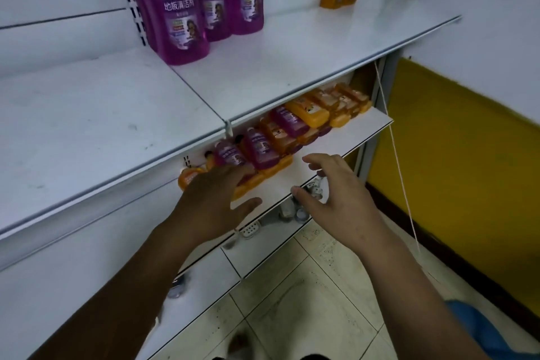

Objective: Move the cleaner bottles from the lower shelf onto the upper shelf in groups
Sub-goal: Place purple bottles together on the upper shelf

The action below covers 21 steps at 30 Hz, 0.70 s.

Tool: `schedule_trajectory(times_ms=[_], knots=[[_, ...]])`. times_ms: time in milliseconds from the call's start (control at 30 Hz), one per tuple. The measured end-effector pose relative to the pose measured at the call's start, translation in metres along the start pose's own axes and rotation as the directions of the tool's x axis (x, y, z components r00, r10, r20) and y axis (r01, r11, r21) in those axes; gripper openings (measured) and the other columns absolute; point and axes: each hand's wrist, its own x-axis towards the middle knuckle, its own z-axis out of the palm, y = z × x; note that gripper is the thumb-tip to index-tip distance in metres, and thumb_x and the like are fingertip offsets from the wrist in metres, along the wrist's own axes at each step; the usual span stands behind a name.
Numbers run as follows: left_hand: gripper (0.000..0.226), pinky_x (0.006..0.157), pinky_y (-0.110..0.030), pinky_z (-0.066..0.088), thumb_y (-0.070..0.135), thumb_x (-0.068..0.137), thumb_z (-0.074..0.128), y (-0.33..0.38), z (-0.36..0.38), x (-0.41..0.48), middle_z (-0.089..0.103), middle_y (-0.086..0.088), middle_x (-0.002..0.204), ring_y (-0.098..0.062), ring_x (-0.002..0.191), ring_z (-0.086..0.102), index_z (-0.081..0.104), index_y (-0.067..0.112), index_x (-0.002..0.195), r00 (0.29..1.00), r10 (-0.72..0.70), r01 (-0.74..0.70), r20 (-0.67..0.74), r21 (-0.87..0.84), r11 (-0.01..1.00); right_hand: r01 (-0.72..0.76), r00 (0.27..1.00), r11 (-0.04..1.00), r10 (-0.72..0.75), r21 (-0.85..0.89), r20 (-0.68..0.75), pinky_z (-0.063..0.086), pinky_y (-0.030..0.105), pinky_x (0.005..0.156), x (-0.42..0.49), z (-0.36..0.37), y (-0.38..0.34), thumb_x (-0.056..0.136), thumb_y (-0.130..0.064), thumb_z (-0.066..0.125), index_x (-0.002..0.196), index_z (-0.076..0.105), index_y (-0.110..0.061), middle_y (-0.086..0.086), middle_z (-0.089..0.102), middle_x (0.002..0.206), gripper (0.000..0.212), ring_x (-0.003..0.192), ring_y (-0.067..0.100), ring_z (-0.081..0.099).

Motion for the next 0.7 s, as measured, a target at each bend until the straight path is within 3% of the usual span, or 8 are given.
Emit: schedule_trajectory(times_ms=[133,233,300,400,500,600,700], knots=[[0.055,0.084,-0.029,0.050,0.066,0.092,0.063,-0.014,0.018,0.026,0.065,0.009,0.130,-0.015,0.117,0.061,0.053,0.038,0.138,0.996,-0.086,0.086,-0.008,-0.021,0.996,0.032,0.996,0.998,-0.036,0.054,0.076,0.044,0.020,0.085,0.055,0.017,0.036,0.093,-0.048,0.072,0.137,0.051,-0.038,-0.017,0.052,0.120,0.050,0.110,0.000,0.051],[0.064,0.085,-0.027,0.050,0.066,0.090,0.066,-0.020,0.038,0.042,0.064,0.006,0.136,-0.018,0.119,0.062,0.053,0.035,0.144,0.970,-0.241,0.241,-0.032,-0.027,0.970,0.054,0.989,0.991,-0.070,0.122,0.130,0.050,0.026,0.084,0.097,0.033,0.070,0.092,-0.047,0.075,0.133,0.054,-0.037,-0.015,0.056,0.119,0.048,0.103,0.001,0.054],[0.067,0.086,-0.027,0.047,0.067,0.090,0.065,-0.025,0.055,0.055,0.061,0.005,0.139,-0.020,0.123,0.060,0.049,0.035,0.147,0.934,-0.357,0.357,-0.019,-0.022,0.934,0.050,0.980,0.985,-0.081,0.168,0.182,0.052,0.032,0.085,0.124,0.041,0.091,0.091,-0.045,0.076,0.134,0.056,-0.032,-0.010,0.061,0.121,0.049,0.102,0.009,0.060],[0.069,0.100,-0.034,0.052,0.072,0.086,0.061,-0.032,0.078,0.075,0.060,0.009,0.140,-0.018,0.128,0.059,0.046,0.043,0.147,0.859,-0.499,0.512,0.113,-0.195,0.837,-0.035,0.963,0.965,-0.037,0.259,0.267,0.055,0.036,0.083,0.163,0.054,0.121,0.090,-0.043,0.078,0.125,0.063,-0.029,-0.007,0.068,0.118,0.041,0.099,0.014,0.065],[0.061,0.107,-0.037,0.051,0.051,0.092,0.069,-0.038,0.100,0.095,0.062,0.005,0.137,-0.018,0.127,0.059,0.048,0.032,0.147,0.780,-0.608,0.622,0.146,-0.290,0.727,-0.151,0.932,0.941,0.034,0.303,0.360,0.054,0.029,0.078,0.193,0.079,0.142,0.089,-0.041,0.080,0.118,0.067,-0.024,-0.005,0.070,0.114,0.037,0.102,0.012,0.067],[0.056,0.095,-0.026,0.046,0.031,0.101,0.068,-0.038,0.117,0.110,0.054,0.005,0.126,-0.011,0.116,0.051,0.042,0.019,0.148,0.707,-0.693,0.684,0.141,-0.382,0.621,-0.317,0.870,0.880,0.121,0.354,0.478,0.048,0.020,0.067,0.211,0.112,0.160,0.090,-0.038,0.080,0.114,0.063,-0.021,0.001,0.070,0.115,0.034,0.097,0.013,0.068],[0.064,0.077,-0.020,0.047,0.036,0.101,0.067,-0.050,0.136,0.120,0.054,0.004,0.122,-0.012,0.108,0.053,0.035,0.017,0.152,0.659,-0.741,0.688,0.129,-0.502,0.524,-0.420,0.828,0.818,0.168,0.393,0.535,0.050,0.023,0.069,0.218,0.150,0.175,0.089,-0.037,0.081,0.121,0.058,-0.020,0.003,0.069,0.121,0.043,0.095,0.015,0.069]])
